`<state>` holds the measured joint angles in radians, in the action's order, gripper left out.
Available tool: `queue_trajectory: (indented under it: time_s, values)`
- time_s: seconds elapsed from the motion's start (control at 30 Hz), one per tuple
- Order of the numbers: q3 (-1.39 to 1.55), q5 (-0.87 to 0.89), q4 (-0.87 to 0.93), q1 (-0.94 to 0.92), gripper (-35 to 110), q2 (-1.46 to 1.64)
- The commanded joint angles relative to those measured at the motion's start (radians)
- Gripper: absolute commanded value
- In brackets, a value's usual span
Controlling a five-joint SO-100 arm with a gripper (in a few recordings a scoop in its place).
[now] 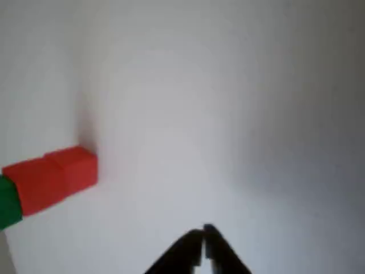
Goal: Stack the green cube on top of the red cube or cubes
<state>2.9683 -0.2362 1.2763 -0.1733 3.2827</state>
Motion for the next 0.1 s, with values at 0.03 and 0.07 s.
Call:
queue_trajectory:
  time_s: [0.03,0.07]
  values:
    - [-0.005,-0.002,0.005,-0.009,-2,0.011]
    - [-0.005,-0.002,0.005,-0.009,-2,0.011]
